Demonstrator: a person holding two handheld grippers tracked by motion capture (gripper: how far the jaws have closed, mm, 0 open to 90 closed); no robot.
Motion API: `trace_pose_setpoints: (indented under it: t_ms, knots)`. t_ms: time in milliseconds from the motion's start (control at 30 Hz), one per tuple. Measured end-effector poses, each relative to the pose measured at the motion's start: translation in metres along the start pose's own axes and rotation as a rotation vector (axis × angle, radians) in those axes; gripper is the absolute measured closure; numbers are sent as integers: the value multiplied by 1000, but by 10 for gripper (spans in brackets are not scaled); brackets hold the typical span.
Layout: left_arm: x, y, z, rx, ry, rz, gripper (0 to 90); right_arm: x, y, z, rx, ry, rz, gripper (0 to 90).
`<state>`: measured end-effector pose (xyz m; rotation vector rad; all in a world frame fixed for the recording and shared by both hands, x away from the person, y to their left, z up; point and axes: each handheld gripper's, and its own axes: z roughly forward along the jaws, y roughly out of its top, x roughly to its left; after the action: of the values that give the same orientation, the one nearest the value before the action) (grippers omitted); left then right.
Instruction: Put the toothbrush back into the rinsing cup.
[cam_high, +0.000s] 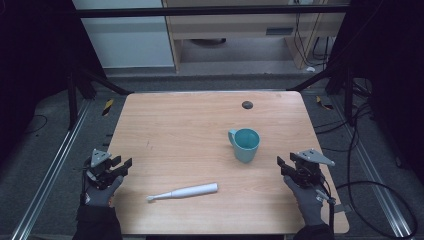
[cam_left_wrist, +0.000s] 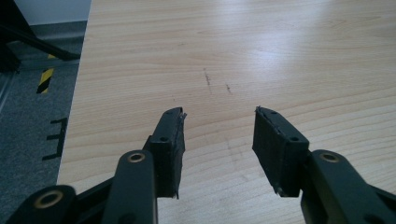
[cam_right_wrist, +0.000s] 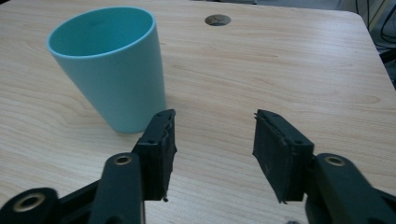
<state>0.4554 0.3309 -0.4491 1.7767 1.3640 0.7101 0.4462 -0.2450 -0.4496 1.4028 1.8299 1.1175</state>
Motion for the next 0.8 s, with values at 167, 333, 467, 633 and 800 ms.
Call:
trace_pose_setpoints:
  t_ms: [167,333,467,633,800]
  knots:
    - [-4,0,-3,-3,-13,-10,554,5,0,-3,4,27,-9,562]
    - [-11,1,-9,-5,-32,-2,670,15,3,-5,24,78,-30,693]
    - [-18,2,-14,-6,-35,6,751,24,5,-6,27,119,-48,770]
    - [-25,2,-16,1,-53,18,844,32,6,-4,46,158,-69,847]
    - [-34,0,-19,14,-80,53,898,45,8,-2,56,212,-102,900]
